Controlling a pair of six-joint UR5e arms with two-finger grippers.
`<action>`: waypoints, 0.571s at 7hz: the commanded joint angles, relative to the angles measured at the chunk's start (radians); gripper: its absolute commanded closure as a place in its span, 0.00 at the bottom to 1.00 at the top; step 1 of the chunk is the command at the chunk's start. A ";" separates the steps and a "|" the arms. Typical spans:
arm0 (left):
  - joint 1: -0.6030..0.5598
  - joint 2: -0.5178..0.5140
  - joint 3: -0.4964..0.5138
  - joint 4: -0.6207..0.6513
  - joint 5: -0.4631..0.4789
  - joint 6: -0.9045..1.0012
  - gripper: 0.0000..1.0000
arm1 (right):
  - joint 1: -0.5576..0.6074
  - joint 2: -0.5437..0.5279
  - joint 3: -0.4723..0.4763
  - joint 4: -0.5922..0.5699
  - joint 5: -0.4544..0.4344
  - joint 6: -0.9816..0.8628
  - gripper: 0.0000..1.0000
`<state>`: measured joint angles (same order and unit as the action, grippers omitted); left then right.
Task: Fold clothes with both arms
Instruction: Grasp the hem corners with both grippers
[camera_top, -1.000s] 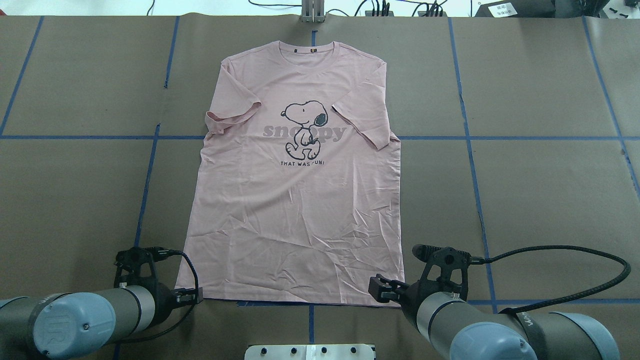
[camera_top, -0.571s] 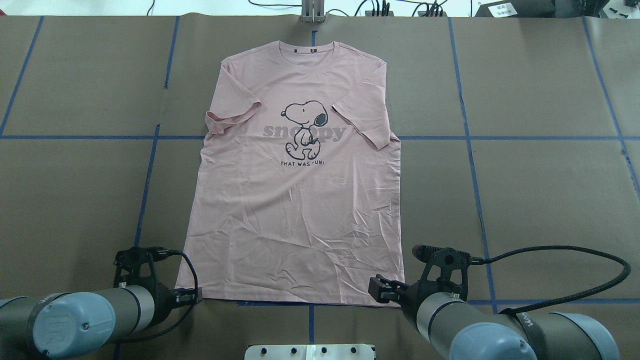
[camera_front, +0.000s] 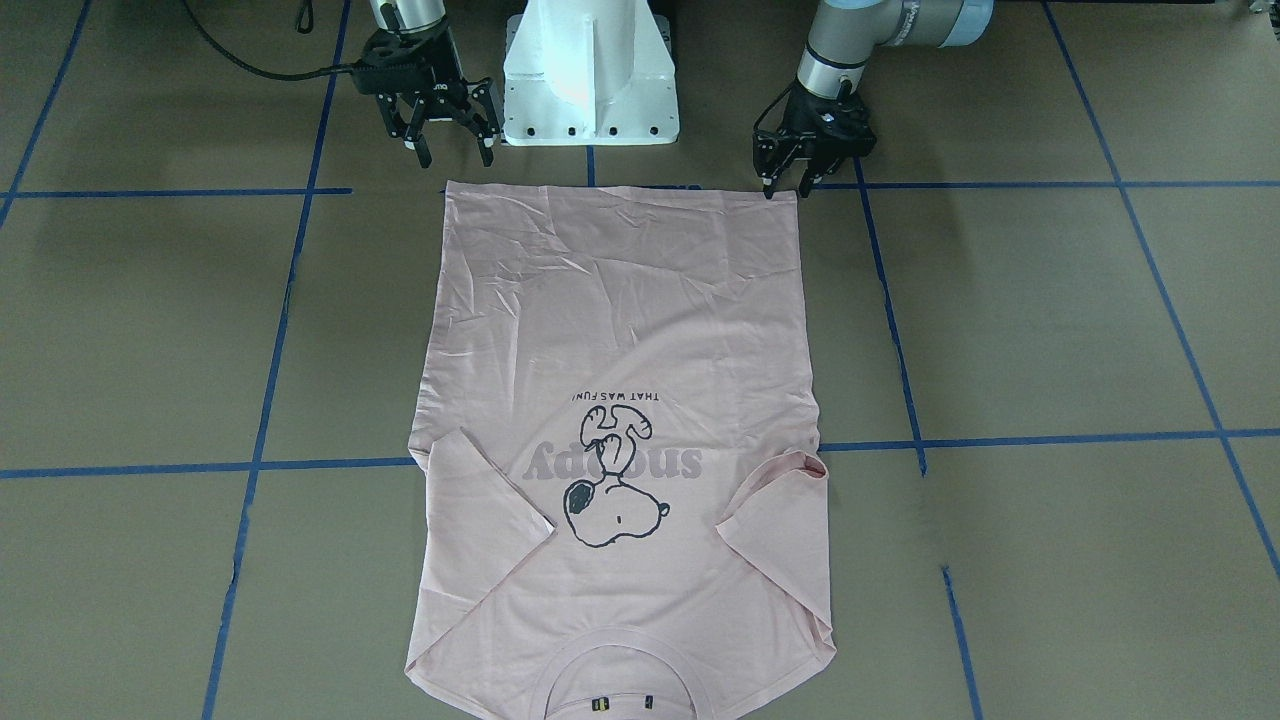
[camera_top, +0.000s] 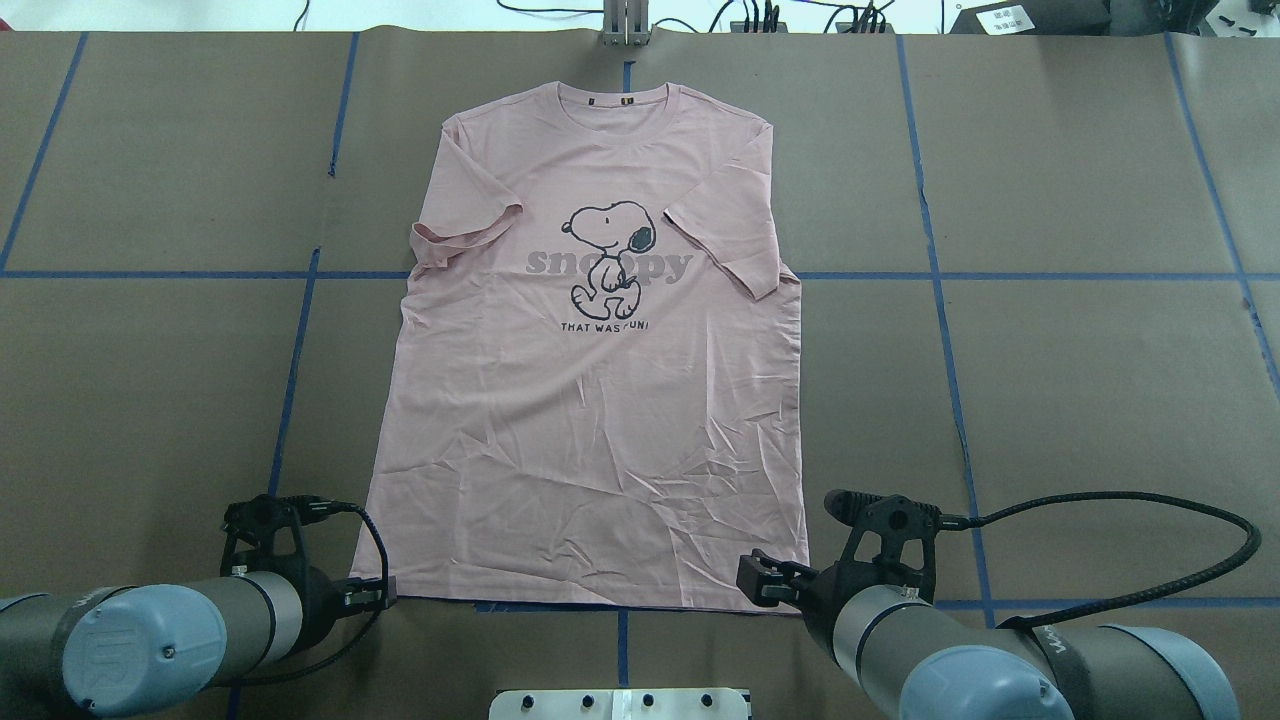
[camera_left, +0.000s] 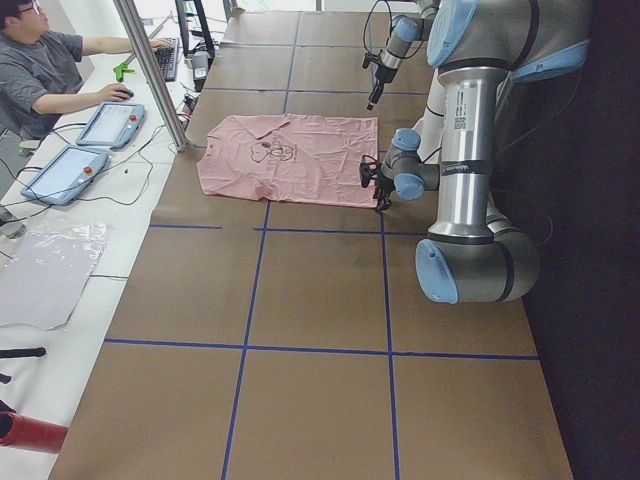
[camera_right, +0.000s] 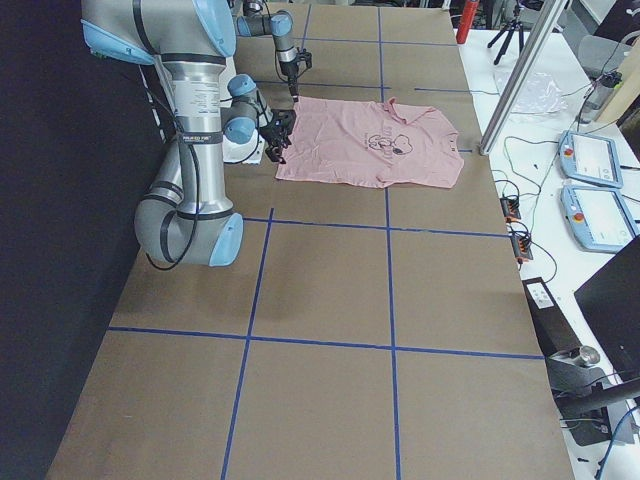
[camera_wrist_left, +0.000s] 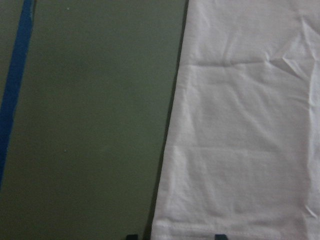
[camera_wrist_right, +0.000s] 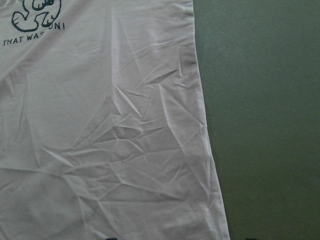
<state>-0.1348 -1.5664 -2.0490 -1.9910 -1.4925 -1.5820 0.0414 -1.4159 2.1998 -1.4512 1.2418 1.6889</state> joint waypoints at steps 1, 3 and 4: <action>0.001 -0.006 0.000 -0.002 0.000 -0.003 0.63 | 0.000 0.000 0.000 0.000 -0.013 0.000 0.11; 0.001 -0.009 -0.002 -0.002 -0.002 -0.003 1.00 | 0.000 0.000 0.000 0.000 -0.013 0.000 0.11; 0.001 -0.009 -0.002 -0.002 -0.002 -0.003 1.00 | 0.000 0.000 0.000 0.000 -0.013 0.000 0.11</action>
<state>-0.1335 -1.5745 -2.0504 -1.9926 -1.4939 -1.5845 0.0414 -1.4158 2.1997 -1.4511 1.2292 1.6889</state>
